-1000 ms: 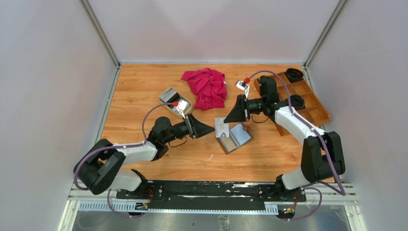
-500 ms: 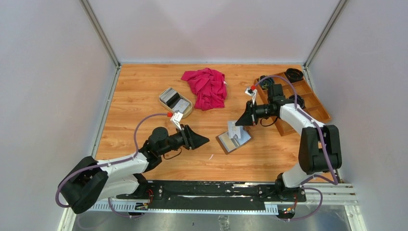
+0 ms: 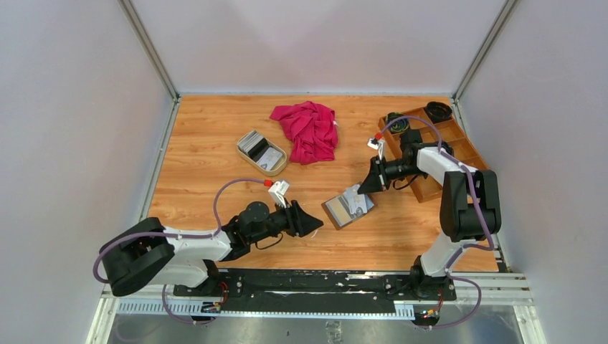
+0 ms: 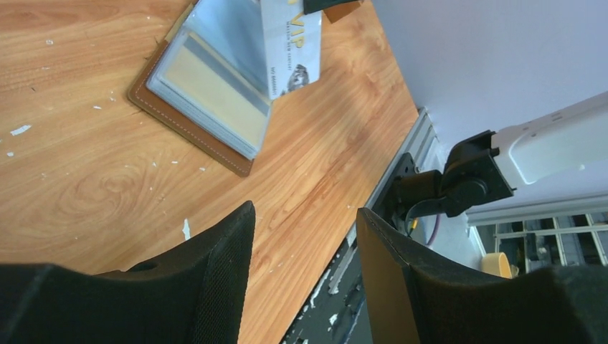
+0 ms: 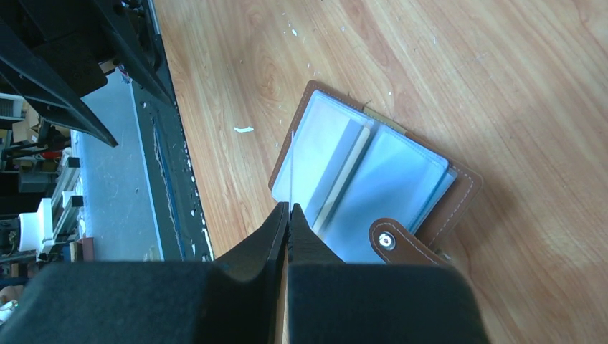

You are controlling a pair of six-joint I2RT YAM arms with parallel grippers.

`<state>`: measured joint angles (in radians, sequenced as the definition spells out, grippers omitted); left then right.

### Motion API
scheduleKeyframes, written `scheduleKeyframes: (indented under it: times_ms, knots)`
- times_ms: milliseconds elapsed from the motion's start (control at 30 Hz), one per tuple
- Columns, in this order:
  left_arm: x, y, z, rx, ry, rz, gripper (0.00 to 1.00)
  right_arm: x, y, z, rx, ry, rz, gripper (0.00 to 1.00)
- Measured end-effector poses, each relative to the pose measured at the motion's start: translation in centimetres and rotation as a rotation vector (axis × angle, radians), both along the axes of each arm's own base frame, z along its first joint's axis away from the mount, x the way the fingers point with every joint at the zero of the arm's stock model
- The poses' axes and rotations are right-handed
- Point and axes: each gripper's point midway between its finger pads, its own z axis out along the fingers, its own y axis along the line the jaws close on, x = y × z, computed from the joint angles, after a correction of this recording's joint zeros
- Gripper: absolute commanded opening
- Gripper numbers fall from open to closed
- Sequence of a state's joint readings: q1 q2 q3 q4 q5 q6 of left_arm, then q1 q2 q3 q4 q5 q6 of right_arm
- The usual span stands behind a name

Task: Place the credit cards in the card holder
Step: Pick up the credit card from the storage box.

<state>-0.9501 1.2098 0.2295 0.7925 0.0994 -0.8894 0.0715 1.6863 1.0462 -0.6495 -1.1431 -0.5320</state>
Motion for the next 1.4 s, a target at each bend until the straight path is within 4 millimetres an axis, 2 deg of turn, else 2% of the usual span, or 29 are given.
scheduleKeyframes:
  times_ms: [233,433,633,900,1000,1200,1300,1400]
  knots:
    - [-0.1,-1.1,-2.1,0.03,0.024,0.007,0.56,-0.3,-0.5,-0.2,-0.005,0.007,0.006,0.0]
    - [0.4,-2.5,-2.7,0.034,0.048,0.011,0.56,-0.2,-0.6,-0.7,-0.017,0.019,0.008,0.0]
    - [0.8,-3.0,-3.9,0.05,0.065,0.019,0.54,-0.1,-0.9,-1.5,-0.032,0.04,0.005,0.0]
    - [2.3,-5.4,-4.9,0.055,0.08,0.021,0.4,0.3,-0.9,-2.1,-0.036,0.082,-0.009,0.0]
    - [2.7,-6.1,-4.4,0.045,0.068,0.02,0.39,0.9,-0.8,-1.7,-0.035,0.073,-0.018,0.0]
    - [4.0,-7.7,-3.0,0.044,0.018,0.022,0.21,1.2,-0.8,-1.5,-0.033,0.079,-0.031,0.0]
    - [4.7,-8.5,-3.8,0.066,0.016,0.026,0.19,1.4,-0.8,-1.4,-0.032,0.08,-0.038,0.0]
    - [4.8,-8.5,-6.0,0.116,0.036,0.03,0.16,1.5,-0.7,-1.4,-0.033,0.085,-0.043,0.0]
